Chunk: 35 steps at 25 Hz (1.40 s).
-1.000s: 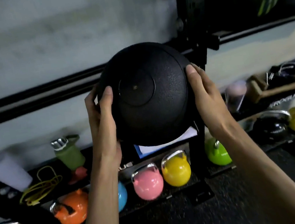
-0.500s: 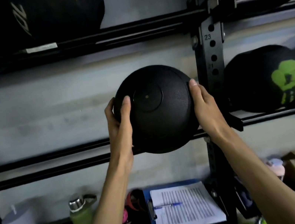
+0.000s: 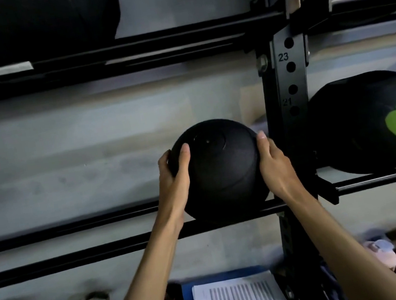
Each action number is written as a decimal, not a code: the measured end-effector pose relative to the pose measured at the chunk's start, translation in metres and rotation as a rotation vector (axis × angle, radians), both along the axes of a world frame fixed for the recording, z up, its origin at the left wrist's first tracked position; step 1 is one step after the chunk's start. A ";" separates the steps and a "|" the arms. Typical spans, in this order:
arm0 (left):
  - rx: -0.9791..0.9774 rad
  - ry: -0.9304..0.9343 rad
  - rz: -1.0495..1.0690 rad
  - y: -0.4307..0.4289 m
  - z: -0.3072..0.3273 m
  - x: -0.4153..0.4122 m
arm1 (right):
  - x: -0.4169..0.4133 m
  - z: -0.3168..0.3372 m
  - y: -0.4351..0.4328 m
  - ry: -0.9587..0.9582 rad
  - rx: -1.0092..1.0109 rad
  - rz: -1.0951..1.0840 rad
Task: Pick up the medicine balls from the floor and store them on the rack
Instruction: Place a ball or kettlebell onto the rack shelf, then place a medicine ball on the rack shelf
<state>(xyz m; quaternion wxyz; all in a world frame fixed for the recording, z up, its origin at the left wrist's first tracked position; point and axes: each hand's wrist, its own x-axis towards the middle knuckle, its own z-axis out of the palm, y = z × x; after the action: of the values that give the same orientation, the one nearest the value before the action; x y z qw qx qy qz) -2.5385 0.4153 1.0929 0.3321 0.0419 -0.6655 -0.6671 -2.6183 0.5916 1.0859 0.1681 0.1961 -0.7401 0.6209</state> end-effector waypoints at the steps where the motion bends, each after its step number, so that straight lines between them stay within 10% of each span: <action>1: -0.007 -0.019 0.003 -0.002 0.002 -0.007 | -0.004 0.001 -0.003 0.058 0.009 -0.012; 21: -0.669 -0.154 0.131 0.004 -0.020 -0.085 | -0.053 -0.062 -0.012 0.365 0.052 -0.462; 35: -0.708 0.126 0.394 -0.042 -0.140 0.036 | 0.076 -0.134 -0.059 0.512 0.037 -0.124</action>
<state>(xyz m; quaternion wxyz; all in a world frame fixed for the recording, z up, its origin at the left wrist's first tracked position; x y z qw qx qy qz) -2.5027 0.3736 0.9532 0.4876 0.0110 -0.8116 -0.3216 -2.5422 0.5326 0.9518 0.3841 0.3043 -0.6951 0.5261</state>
